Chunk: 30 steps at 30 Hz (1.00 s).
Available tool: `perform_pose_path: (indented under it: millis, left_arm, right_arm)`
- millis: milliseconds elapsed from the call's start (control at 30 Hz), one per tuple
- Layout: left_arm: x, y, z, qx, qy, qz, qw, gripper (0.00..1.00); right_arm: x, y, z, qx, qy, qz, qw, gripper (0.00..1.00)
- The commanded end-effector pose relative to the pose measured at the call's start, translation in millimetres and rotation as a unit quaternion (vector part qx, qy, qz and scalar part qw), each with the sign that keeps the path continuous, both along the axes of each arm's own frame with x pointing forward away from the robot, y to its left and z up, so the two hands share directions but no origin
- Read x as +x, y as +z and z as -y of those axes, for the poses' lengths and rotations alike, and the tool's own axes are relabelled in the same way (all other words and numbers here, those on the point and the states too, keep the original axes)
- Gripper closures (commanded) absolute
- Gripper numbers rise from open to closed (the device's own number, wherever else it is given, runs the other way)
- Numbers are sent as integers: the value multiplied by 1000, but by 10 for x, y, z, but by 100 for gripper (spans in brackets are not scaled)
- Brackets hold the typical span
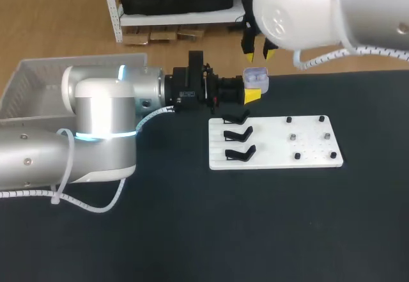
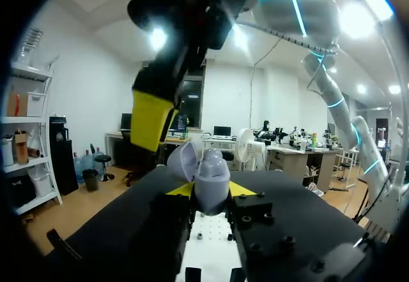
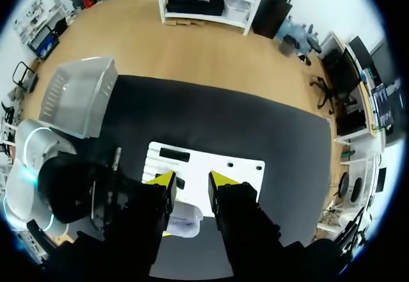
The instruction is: Pick up each earbud case from the left stands, insert the matching earbuds, close the lid, and place the case in the box.
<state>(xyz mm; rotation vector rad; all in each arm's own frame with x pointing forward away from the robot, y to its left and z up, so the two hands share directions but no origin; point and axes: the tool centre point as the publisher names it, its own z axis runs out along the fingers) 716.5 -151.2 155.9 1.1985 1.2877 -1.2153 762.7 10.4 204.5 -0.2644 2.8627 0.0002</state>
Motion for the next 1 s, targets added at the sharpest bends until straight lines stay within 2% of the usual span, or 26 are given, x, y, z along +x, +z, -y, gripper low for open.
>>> perform_pose_path:
  millis: [33,467,567,633,667,767,867,1000]
  left_arm:
    - [-3,-11,3,-2,2,2,1000,100]
    - [-3,-11,3,-2,2,2,1000,100]
    - [-3,-11,3,-2,2,2,1000,100]
    - [-3,-11,3,-2,2,2,1000,100]
    - [-3,-11,3,-2,2,2,1000,100]
    - [-3,-11,3,-2,2,2,1000,100]
    - [-3,-11,3,-2,2,2,1000,100]
    - [1,133,-141,-9,6,18,1000,100]
  right_arm:
    - [37,-65,1,-6,-5,-11,1000,68]
    - [-436,-66,76,0,-7,-13,1000,67]
    - [-469,1,100,12,-17,3,1000,67]
    - [-452,85,165,37,-39,25,998,61]
    - [-448,131,215,52,-53,37,997,54]
    - [-481,236,383,100,-86,72,989,0]
    - [-516,252,576,151,-122,81,978,0]
    - [-516,252,576,151,-122,81,978,0]
